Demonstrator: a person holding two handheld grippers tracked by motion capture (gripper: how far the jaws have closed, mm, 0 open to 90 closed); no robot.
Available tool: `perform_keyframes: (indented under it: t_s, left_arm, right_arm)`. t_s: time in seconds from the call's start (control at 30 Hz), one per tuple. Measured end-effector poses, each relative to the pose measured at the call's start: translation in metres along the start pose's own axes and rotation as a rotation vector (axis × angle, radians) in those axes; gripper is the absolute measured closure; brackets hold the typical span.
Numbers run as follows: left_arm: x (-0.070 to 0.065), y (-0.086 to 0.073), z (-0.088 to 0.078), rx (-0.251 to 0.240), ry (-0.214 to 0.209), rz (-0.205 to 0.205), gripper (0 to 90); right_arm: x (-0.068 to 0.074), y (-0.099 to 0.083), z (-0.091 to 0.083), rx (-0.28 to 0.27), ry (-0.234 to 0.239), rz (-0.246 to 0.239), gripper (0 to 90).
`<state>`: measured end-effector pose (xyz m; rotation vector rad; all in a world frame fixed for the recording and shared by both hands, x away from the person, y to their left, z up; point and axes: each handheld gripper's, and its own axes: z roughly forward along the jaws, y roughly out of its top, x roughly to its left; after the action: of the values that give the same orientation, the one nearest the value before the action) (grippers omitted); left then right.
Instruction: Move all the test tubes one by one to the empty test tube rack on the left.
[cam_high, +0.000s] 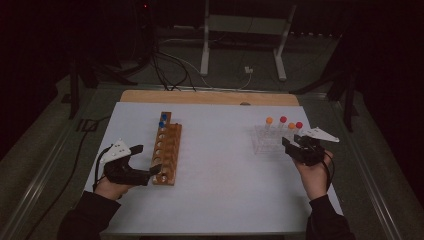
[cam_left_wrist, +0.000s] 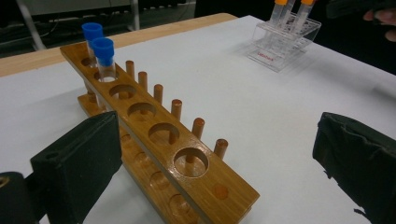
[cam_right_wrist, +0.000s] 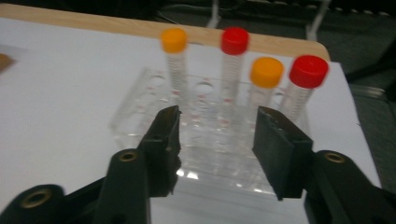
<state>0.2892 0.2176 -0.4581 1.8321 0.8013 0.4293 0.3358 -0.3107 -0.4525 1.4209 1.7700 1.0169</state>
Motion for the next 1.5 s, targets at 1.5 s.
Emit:
perform_keyframes:
  t_s: [1.5]
  left_arm:
    - [0.002, -0.001, -0.002, -0.001, 0.000, -0.002, 2.3]
  right_arm:
    - [-0.011, 0.007, 0.056, 0.066, -0.145, 0.054, 75.1]
